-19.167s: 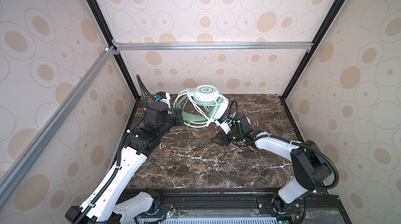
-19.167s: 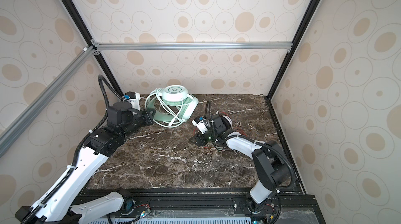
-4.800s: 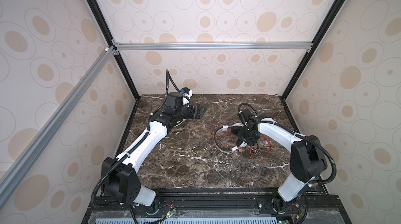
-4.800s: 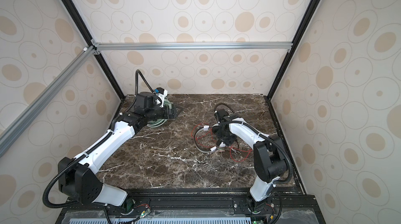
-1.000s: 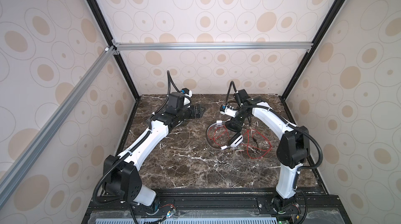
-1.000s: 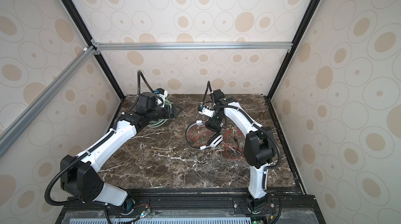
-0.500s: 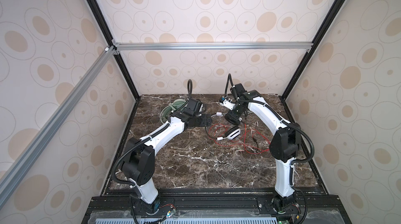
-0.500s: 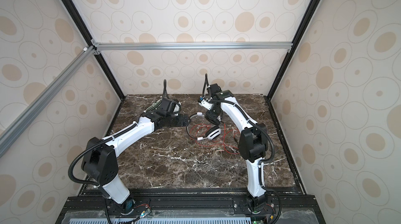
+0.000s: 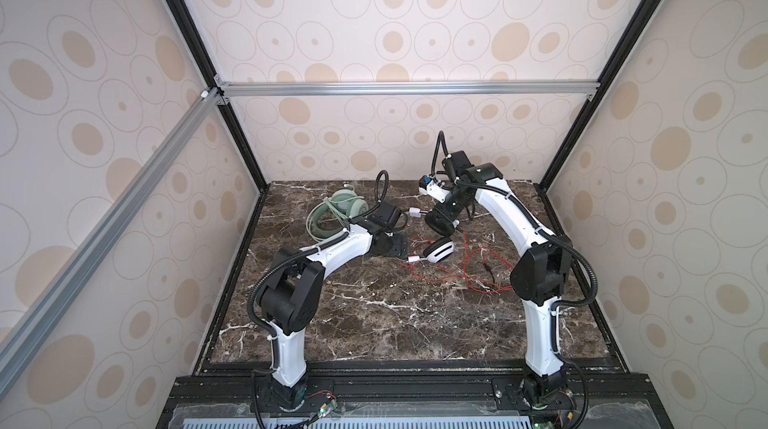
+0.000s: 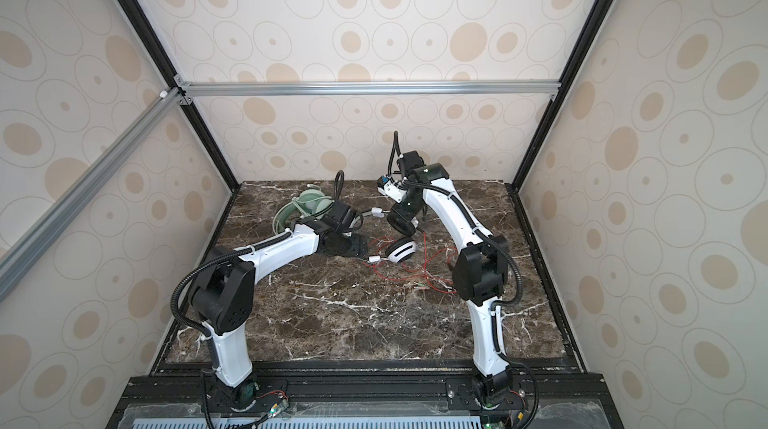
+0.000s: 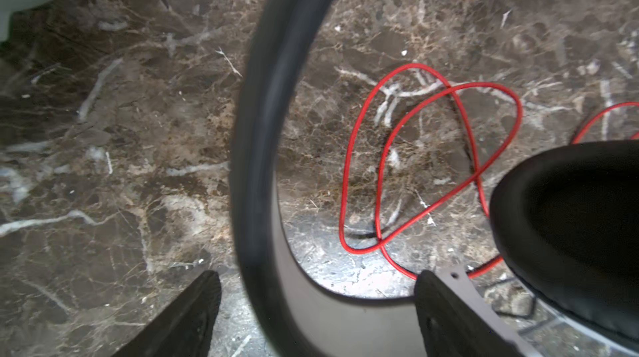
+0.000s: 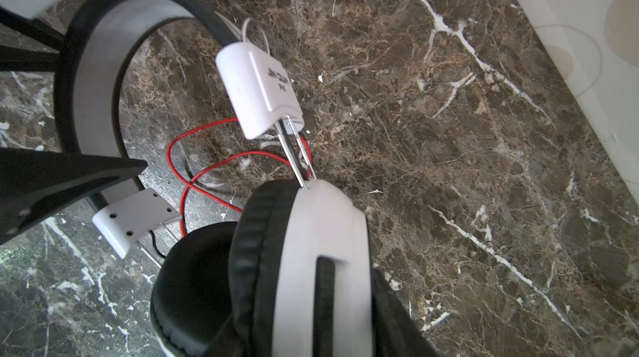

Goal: Wrap the headphones
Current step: 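Grasp the white headphones' headband with the left gripper beside the right gripper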

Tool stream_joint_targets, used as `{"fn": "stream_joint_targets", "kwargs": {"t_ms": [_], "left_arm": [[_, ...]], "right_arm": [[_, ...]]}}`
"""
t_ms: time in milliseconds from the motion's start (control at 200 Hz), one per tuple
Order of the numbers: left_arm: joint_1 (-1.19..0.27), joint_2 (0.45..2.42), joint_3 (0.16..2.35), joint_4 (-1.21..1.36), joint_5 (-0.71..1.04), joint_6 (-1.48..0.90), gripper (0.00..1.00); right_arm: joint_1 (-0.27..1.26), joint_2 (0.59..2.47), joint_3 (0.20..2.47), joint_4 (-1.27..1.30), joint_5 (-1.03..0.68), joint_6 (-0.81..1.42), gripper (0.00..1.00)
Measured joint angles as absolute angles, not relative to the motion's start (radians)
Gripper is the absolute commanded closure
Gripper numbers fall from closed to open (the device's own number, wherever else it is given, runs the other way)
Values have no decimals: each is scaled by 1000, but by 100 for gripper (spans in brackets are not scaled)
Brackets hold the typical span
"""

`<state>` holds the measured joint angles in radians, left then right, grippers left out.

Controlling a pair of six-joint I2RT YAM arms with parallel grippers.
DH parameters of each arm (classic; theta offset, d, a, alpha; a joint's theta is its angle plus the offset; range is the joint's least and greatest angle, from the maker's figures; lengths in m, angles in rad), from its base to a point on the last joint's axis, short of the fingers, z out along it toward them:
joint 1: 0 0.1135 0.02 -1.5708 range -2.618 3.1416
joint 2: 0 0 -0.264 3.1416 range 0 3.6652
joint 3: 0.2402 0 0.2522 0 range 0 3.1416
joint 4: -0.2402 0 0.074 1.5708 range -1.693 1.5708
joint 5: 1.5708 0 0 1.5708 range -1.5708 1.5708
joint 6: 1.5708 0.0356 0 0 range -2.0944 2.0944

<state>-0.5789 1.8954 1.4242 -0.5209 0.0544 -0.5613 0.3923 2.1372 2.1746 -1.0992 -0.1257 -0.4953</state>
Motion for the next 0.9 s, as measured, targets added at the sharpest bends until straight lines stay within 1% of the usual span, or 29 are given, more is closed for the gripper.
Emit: {"fn": "stream_joint_targets", "kwargs": {"t_ms": [70, 135, 310, 450, 625, 715, 770, 815, 835, 900], "left_arm": [[-579, 1895, 1427, -522, 41, -562, 17], [-579, 1895, 1428, -522, 30, -562, 22], [-574, 1892, 1428, -523, 18, -562, 23], [-565, 1888, 1428, -518, 28, -562, 32], [-561, 1885, 1428, -512, 51, -561, 33], [-561, 1885, 1428, -511, 62, -561, 39], [-561, 1885, 1427, -509, 67, -561, 45], [-561, 1885, 1427, -508, 70, -559, 46], [-561, 1885, 1427, -508, 71, -560, 49], [-560, 1885, 1427, -507, 74, -561, 50]], "right_arm": [[392, 2137, 2154, -1089, -134, -493, 57], [393, 2137, 2129, -1081, -138, -492, 57], [392, 2133, 2079, -1073, -140, -490, 57], [393, 2117, 2057, -1061, -139, -489, 57], [393, 2101, 2057, -1049, -140, -485, 58], [393, 2094, 2057, -1046, -144, -484, 58], [393, 2092, 2057, -1046, -147, -482, 58], [393, 2089, 2057, -1044, -149, -482, 58], [393, 2088, 2057, -1044, -150, -482, 58], [393, 2085, 2057, -1042, -150, -483, 59]]}}
